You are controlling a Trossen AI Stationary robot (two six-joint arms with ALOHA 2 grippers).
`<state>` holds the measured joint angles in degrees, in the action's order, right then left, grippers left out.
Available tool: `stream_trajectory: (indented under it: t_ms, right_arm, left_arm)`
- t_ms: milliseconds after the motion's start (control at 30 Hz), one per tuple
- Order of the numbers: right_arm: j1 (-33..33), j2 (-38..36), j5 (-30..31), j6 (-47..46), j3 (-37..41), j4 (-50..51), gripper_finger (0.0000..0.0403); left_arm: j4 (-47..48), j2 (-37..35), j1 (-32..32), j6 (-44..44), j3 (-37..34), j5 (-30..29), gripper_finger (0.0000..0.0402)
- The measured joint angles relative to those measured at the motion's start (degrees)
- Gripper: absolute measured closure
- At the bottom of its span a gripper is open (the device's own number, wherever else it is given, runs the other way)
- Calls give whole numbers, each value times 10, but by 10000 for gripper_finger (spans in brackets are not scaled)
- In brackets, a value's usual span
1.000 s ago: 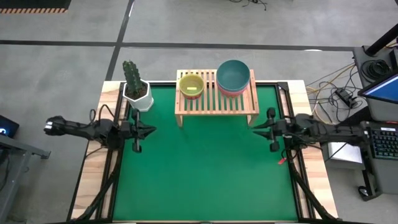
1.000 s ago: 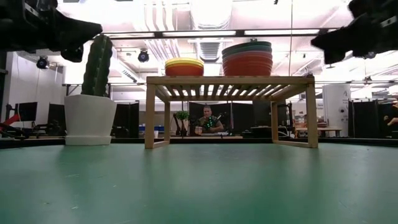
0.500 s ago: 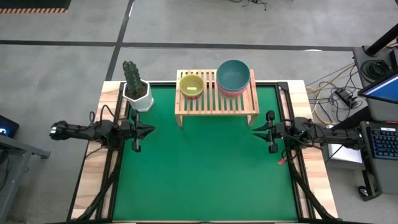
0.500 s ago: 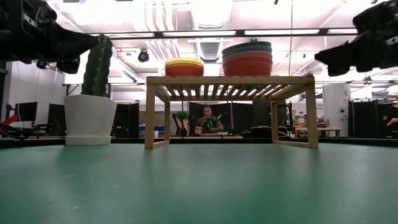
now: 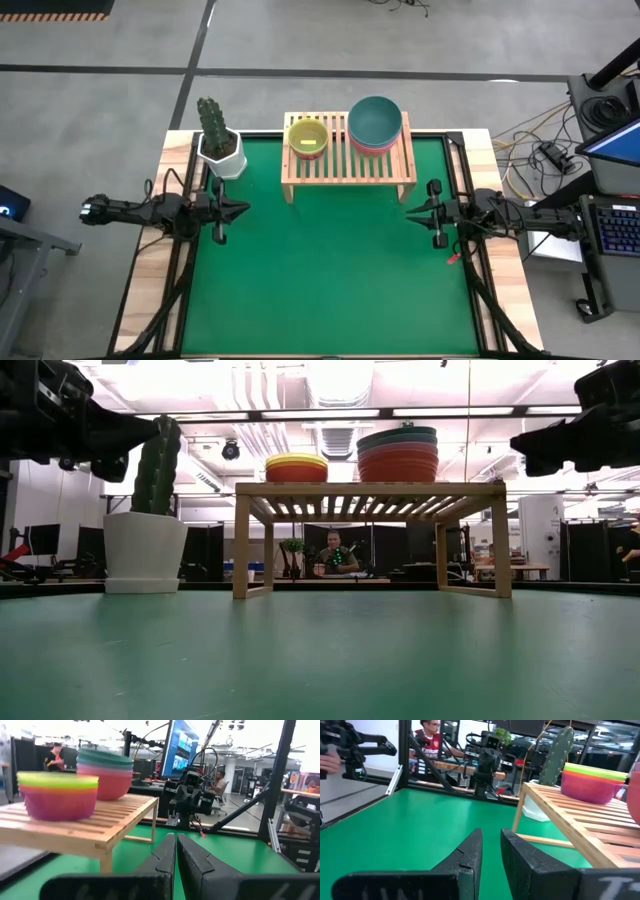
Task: Place and stack bowls onto a shelf
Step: Return to Home Position
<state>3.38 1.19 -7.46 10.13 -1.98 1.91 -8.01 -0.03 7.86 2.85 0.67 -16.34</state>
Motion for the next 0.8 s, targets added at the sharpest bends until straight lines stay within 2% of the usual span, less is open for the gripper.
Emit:
stream_trajectory:
  t_ms: [167,267,400,667,800]
  right_arm:
    - [0,0,-3,4,0,0,344]
    - [0,0,-24,4,1,-7,344]
    - [0,0,-78,5,-1,-12,344]
    - [0,0,-78,32,-1,-12,344]
    - [0,1,-76,15,-1,-12,344]
  left_arm:
    - [19,5,0,57,0,-28,402]
    - [17,10,0,54,0,-67,402]
    - [7,15,0,109,2,-68,402]
    - [8,16,-1,112,4,-67,402]
    - [9,19,-1,112,4,-67,402]
